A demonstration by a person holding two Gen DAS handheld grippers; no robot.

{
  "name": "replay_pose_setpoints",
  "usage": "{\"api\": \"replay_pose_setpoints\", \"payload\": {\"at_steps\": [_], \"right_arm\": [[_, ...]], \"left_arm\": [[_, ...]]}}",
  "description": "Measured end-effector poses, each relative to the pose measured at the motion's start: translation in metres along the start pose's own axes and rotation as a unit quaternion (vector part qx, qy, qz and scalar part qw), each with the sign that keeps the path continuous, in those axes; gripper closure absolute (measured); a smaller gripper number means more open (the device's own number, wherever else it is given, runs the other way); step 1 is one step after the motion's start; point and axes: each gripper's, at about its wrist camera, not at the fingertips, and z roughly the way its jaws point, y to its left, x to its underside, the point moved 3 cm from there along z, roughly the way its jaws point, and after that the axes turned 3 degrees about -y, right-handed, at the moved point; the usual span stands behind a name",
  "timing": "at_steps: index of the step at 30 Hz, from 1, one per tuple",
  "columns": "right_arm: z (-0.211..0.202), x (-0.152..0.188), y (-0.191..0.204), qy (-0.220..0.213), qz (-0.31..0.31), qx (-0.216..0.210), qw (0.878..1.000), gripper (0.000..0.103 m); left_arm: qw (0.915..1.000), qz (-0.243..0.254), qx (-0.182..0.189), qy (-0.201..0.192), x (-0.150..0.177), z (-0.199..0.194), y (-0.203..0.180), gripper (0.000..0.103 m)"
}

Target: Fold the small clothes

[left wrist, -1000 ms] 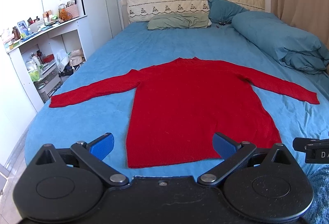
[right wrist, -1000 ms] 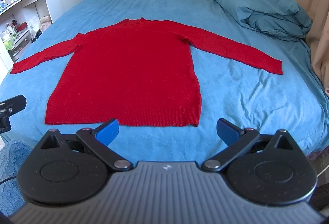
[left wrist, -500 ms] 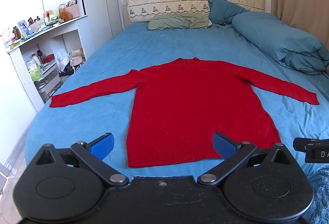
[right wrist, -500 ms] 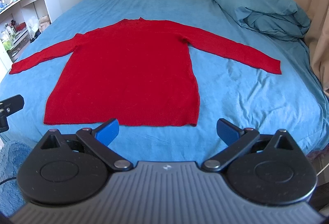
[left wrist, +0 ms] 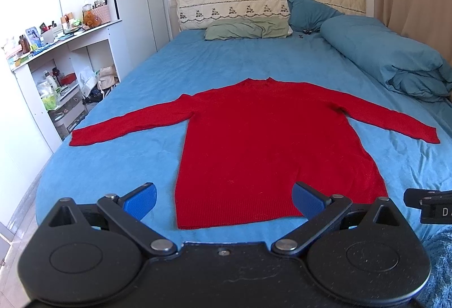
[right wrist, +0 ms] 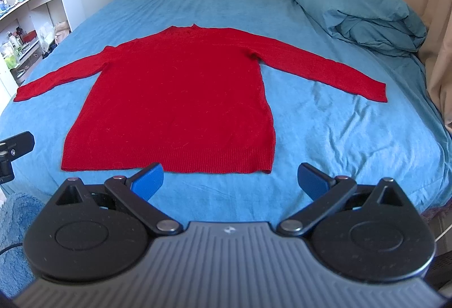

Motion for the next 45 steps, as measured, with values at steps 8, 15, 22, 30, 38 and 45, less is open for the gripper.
{"api": "replay_pose_setpoints", "payload": {"at_steps": [8,15,22,30,38,45], "right_arm": [[-0.001,0.0,0.001,0.0,0.001,0.0,1.0,0.0],[-0.001,0.0,0.001,-0.001,0.0,-0.001,1.0,0.0],[-0.008,-0.008,0.004,-0.006,0.002,-0.003,1.0,0.0],[-0.01,-0.06,-0.015,-0.039,0.033,0.008,0.999,0.0],[0.063,-0.13,-0.079,-0.057,0.108,0.041,0.992,0.0],[0.18,-0.144,-0.151,-0.046,0.181,0.099,0.977,0.0]], "left_arm": [[1.0,-0.001,0.0,0.0,-0.001,0.0,0.0,0.0],[1.0,-0.003,-0.004,-0.003,-0.002,-0.002,0.0,0.0],[1.0,-0.005,-0.005,-0.006,-0.007,-0.006,0.002,0.0],[0.9986,0.003,0.018,-0.049,-0.072,0.007,-0.012,0.0],[0.9954,0.016,0.07,-0.063,-0.162,0.106,-0.058,0.0],[0.9927,0.034,0.115,-0.015,-0.202,0.24,-0.117,0.0]]}}
